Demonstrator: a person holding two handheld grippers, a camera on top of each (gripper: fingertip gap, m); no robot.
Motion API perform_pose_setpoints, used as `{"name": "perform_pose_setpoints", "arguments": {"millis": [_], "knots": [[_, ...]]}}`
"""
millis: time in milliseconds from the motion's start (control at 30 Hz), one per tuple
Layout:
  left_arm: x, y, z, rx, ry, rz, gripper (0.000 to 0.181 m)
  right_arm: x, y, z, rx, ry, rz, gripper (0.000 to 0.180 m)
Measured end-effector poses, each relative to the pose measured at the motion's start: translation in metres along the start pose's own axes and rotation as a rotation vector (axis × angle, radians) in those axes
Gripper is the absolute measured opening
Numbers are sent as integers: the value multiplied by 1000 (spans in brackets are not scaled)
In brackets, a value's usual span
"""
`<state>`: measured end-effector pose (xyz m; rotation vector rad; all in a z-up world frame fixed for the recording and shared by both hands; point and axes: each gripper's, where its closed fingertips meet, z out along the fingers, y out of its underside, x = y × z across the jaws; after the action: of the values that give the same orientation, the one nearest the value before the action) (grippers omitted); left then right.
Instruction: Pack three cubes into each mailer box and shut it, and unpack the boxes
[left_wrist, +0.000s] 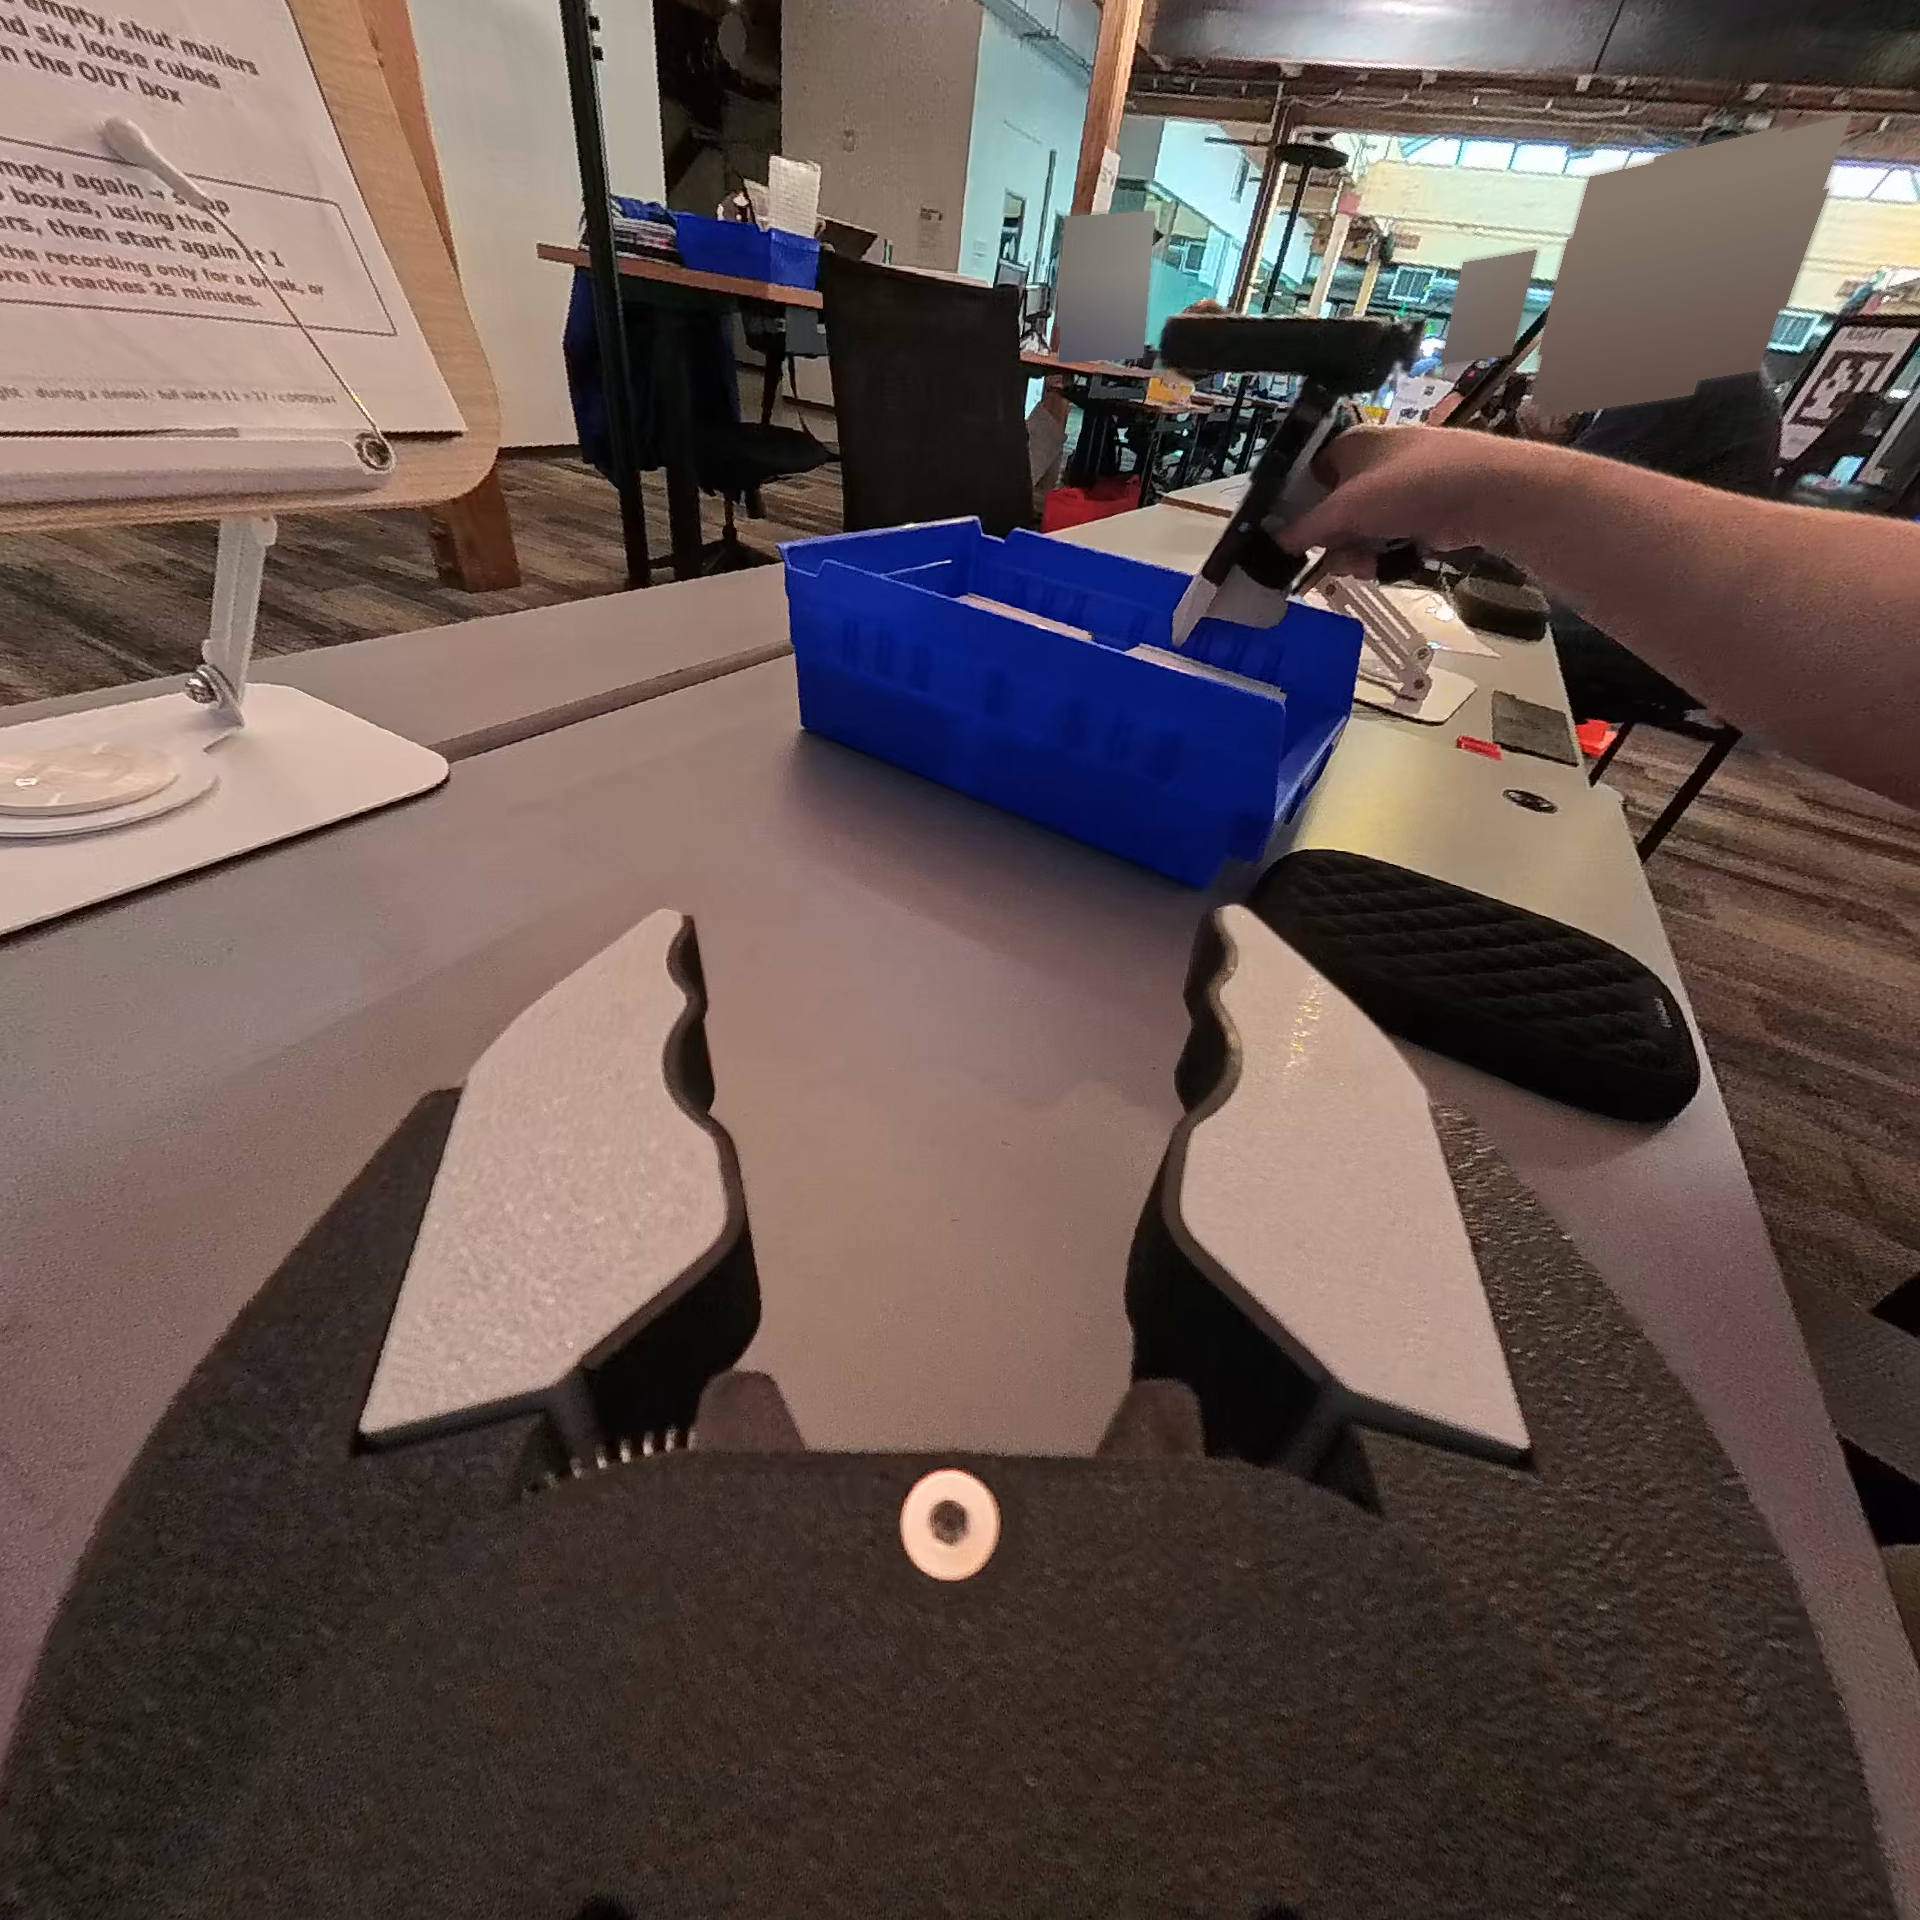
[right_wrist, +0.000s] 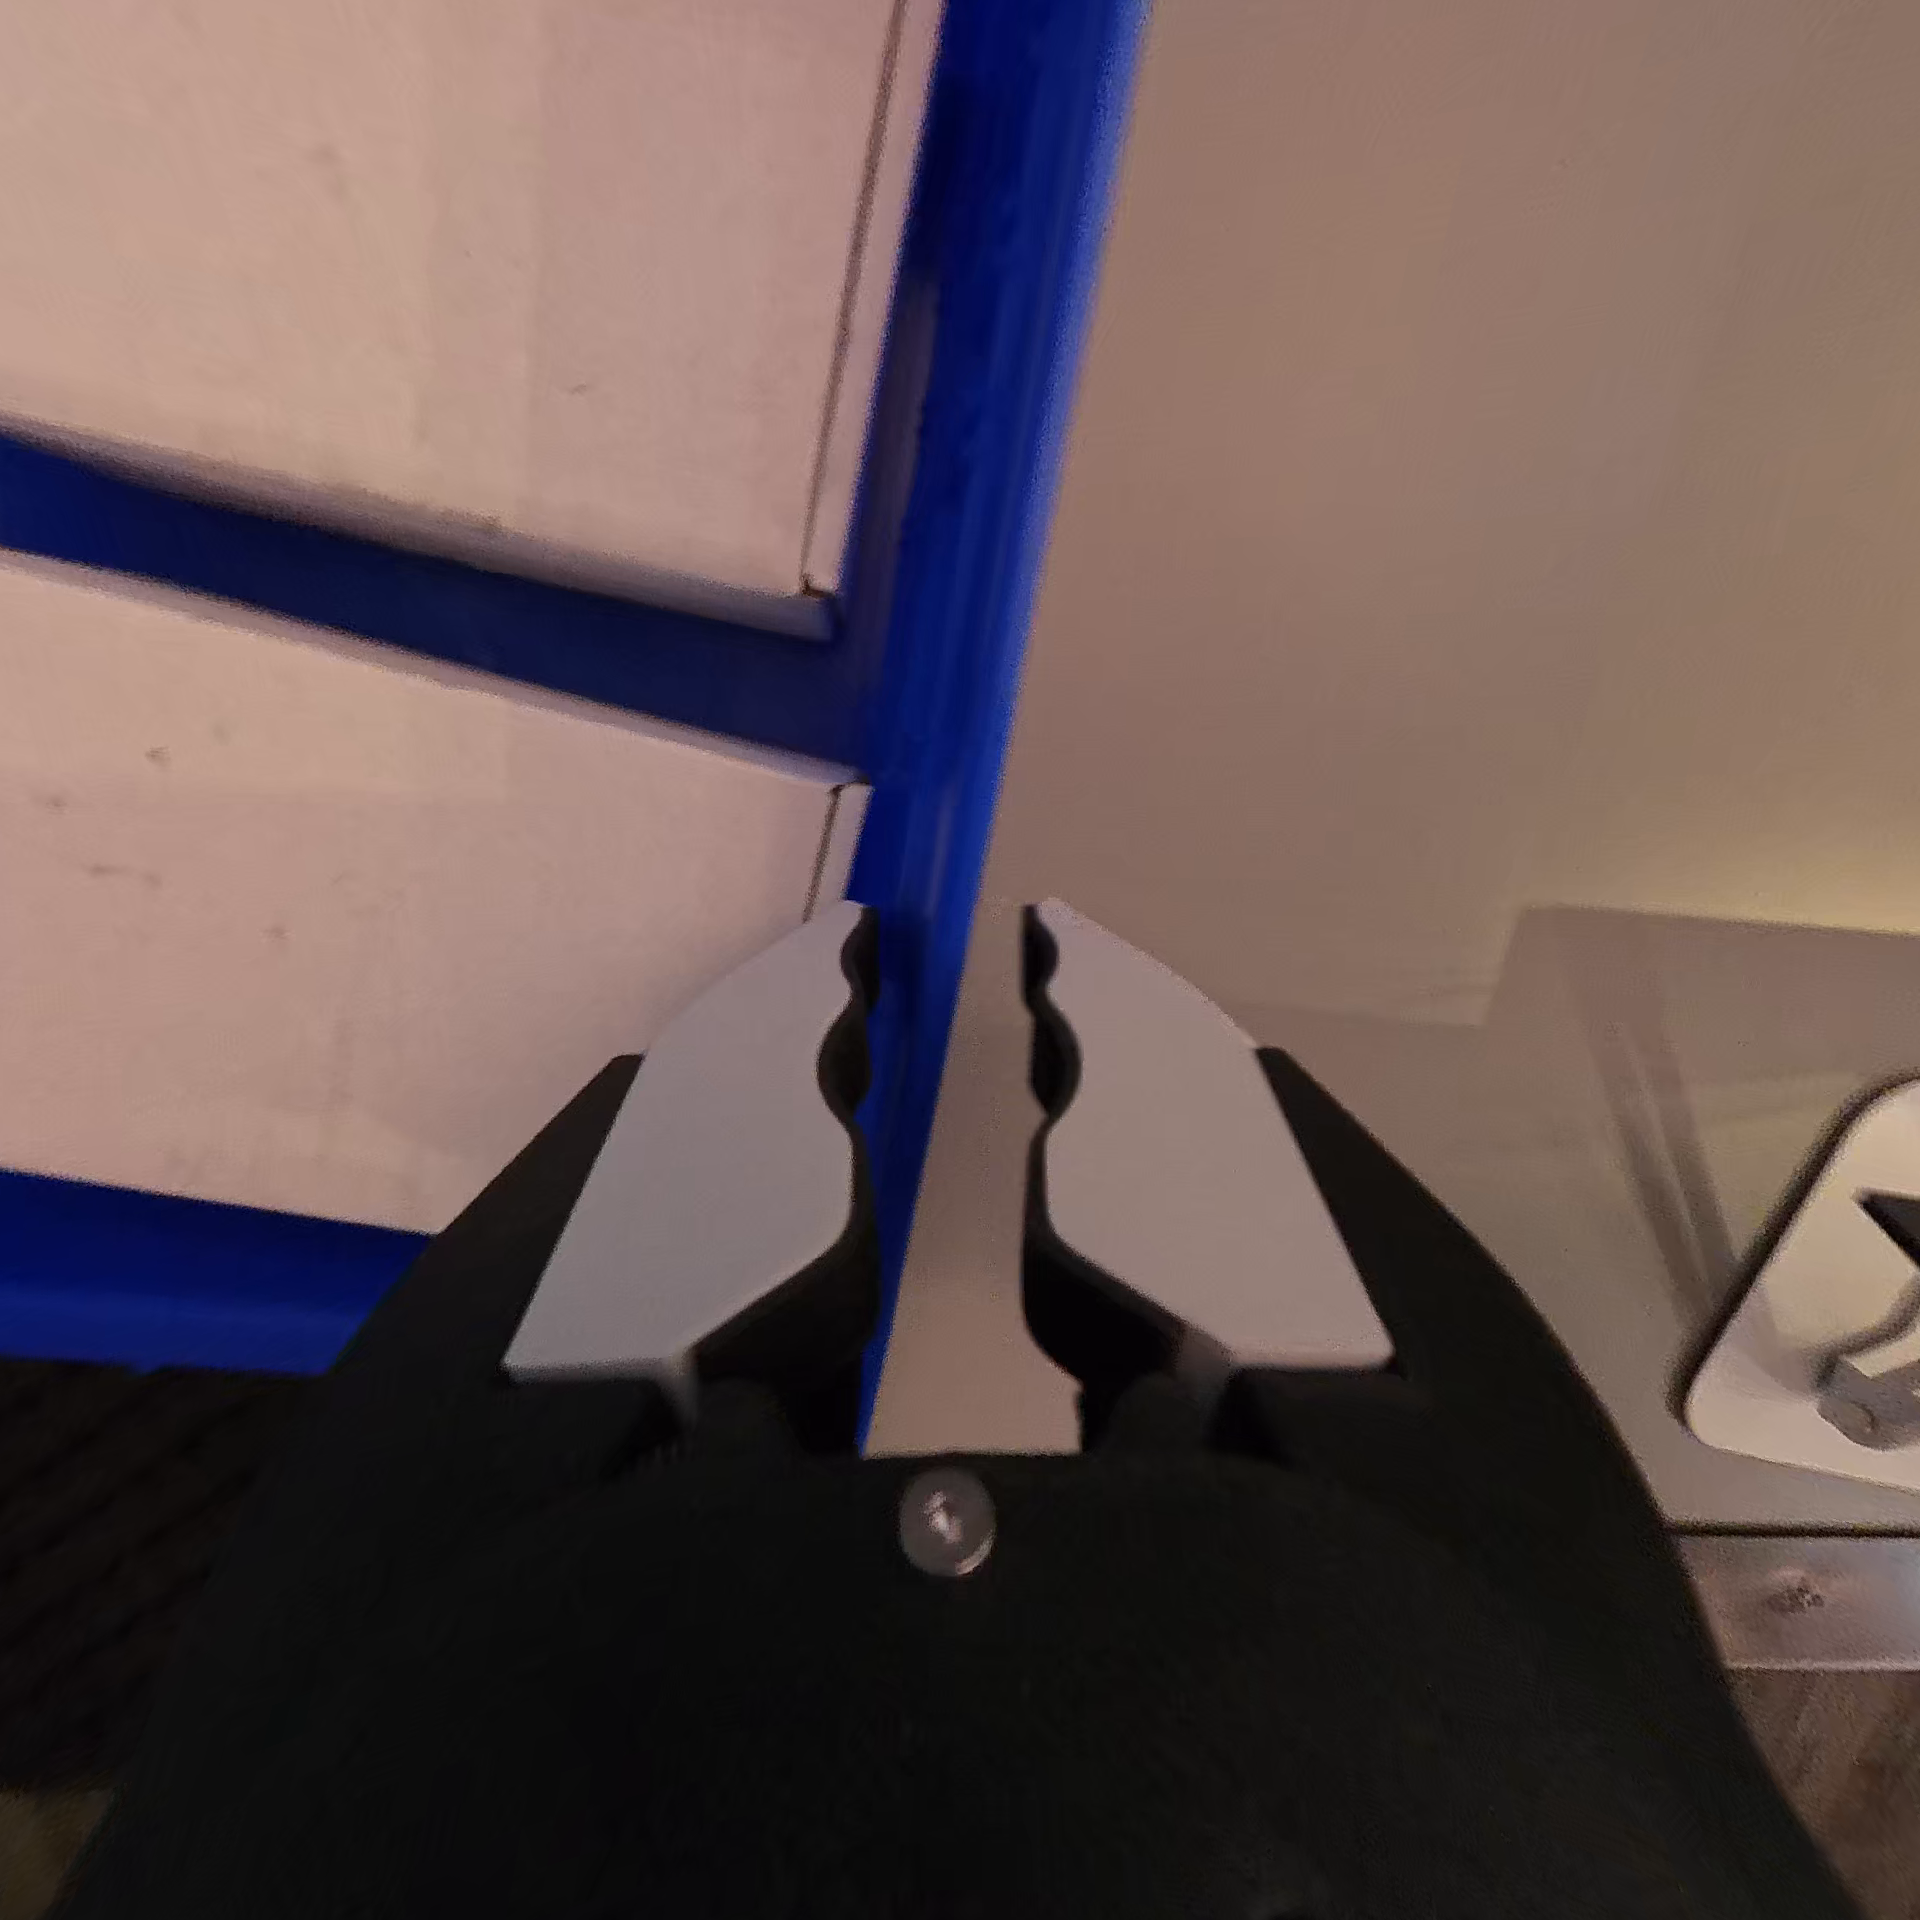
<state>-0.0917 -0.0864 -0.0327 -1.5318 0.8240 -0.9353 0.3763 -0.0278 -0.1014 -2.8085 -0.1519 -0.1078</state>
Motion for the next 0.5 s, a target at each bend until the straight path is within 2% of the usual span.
{"name": "perform_pose_setpoints", "arguments": {"millis": [33,100,200,267,367,500], "knots": [[-1,-1,-1,1,-5,5,88,6,-3,-4,41,48,9,38],[-1,-7,-4,17,-13,14,88,10,-13,-19,167,97,13,43],[-1,-30,-15,69,-20,25,88,5,-42,-63,481,105,61,52],[-9,-58,-32,106,-68,57,88,-3,-59,-106,719,115,60,54],[-41,-111,-77,128,-248,133,85,-20,-72,-165,996,128,11,54],[-109,-163,-144,-5,-536,170,83,-40,-92,-221,1229,86,-37,54]]}}
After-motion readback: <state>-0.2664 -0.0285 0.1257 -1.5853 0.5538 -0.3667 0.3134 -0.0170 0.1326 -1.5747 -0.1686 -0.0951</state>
